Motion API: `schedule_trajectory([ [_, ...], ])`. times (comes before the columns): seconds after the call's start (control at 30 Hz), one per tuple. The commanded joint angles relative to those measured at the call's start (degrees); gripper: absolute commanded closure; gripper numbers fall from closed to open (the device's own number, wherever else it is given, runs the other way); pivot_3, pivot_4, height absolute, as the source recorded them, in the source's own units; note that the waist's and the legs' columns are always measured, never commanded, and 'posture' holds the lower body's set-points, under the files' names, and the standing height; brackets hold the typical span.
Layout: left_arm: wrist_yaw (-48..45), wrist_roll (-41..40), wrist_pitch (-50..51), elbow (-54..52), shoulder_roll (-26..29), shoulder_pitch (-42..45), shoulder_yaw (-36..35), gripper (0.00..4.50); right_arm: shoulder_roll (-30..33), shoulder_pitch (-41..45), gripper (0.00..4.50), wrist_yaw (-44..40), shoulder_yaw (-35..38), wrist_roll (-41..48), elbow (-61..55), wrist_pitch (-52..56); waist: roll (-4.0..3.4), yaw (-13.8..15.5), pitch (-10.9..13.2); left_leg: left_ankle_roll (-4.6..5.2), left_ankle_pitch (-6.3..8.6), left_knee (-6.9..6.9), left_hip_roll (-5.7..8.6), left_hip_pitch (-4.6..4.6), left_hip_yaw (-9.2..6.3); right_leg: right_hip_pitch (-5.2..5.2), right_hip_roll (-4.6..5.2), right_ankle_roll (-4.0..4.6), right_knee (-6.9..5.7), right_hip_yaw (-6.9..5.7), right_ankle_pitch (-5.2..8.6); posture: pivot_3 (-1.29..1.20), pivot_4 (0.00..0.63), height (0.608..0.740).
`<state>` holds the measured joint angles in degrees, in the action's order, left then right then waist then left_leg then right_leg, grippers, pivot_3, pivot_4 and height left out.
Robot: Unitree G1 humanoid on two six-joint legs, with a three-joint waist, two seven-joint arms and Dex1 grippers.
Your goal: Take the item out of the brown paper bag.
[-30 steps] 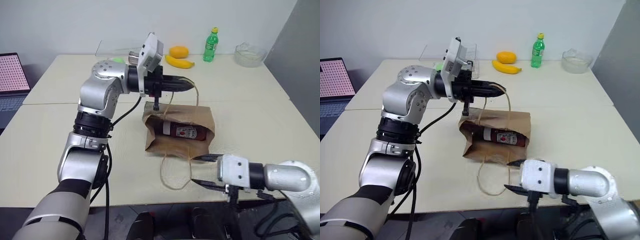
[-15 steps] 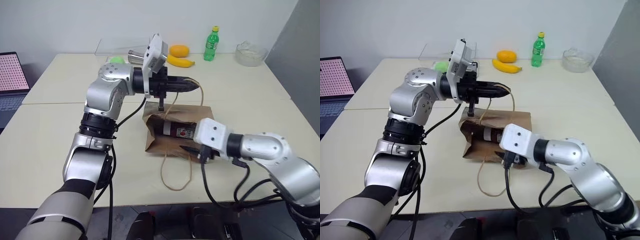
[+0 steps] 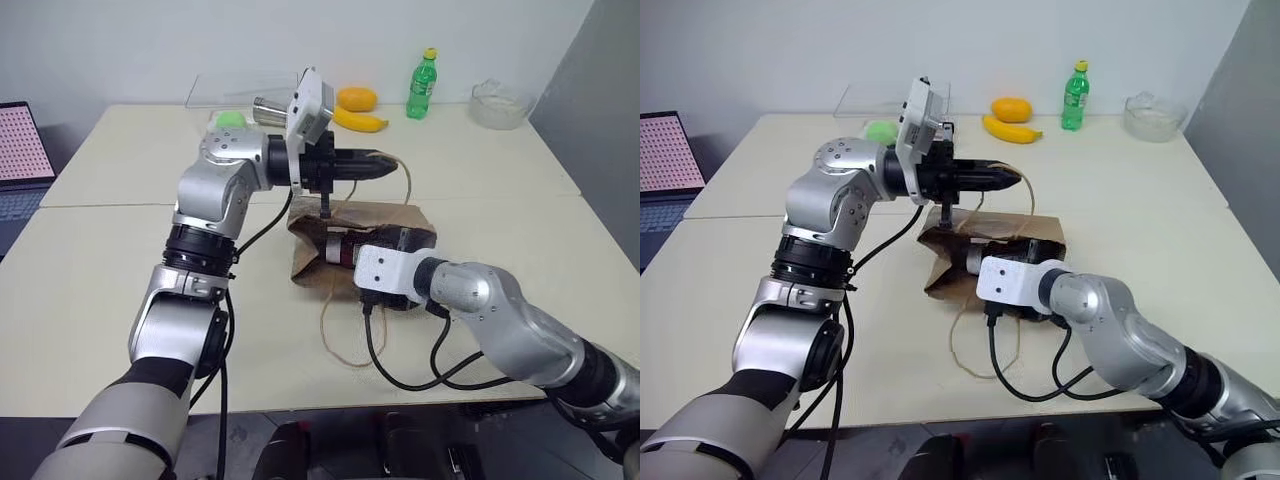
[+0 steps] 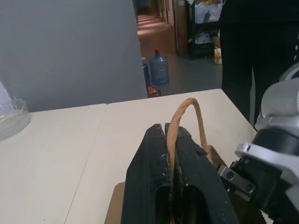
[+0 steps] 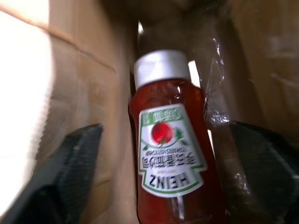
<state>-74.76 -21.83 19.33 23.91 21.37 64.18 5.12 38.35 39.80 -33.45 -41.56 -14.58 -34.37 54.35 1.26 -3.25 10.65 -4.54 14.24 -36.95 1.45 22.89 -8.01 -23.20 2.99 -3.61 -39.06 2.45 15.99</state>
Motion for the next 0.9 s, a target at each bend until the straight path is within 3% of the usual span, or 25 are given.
schedule_trajectory([
  [0.03, 0.42, -0.59, -1.22, 0.06, -0.34, 2.38, -1.57, 4.5, -1.99, 2.28, 0.04, 0.59, -2.92, -5.31, 1.59, 0.3, 0.0, -0.01, 0.0, 0.0, 0.0, 0.01, -0.01, 0.0, 0.0, 0.0, 0.0, 0.0, 0.0, 0.0, 0.0, 0.0, 0.15, 0.74],
  [0.3, 0.83, -0.68, -1.36, 0.54, -0.87, 2.9, -1.52, 4.5, -4.78, 3.73, 0.04, -1.21, -7.07, -13.15, 10.15, -1.38, 0.0, -0.05, 0.0, 0.01, 0.01, 0.01, 0.02, 0.01, 0.02, -0.02, 0.0, 0.0, 0.02, 0.02, 0.0, 0.0, 0.15, 0.74],
  [0.73, 1.18, -0.62, -0.75, -0.24, -0.84, 2.56, -1.76, 4.5, -9.19, 4.12, 0.04, -4.2, -5.12, -18.96, 24.02, -9.05, -0.01, -0.21, -0.01, -0.02, -0.01, 0.0, 0.01, -0.03, 0.04, -0.02, 0.0, 0.01, -0.02, 0.03, -0.01, 0.0, 0.15, 0.74],
  [0.9, 1.35, -0.41, -0.99, -0.07, -0.71, 2.57, -1.69, 4.5, -10.1, 4.11, 1.18, -6.2, -3.24, -19.31, 25.51, -12.2, -0.01, -0.23, -0.01, 0.02, -0.01, -0.03, 0.0, -0.06, 0.05, 0.01, 0.0, 0.03, -0.06, 0.03, -0.03, 0.0, 0.15, 0.74],
])
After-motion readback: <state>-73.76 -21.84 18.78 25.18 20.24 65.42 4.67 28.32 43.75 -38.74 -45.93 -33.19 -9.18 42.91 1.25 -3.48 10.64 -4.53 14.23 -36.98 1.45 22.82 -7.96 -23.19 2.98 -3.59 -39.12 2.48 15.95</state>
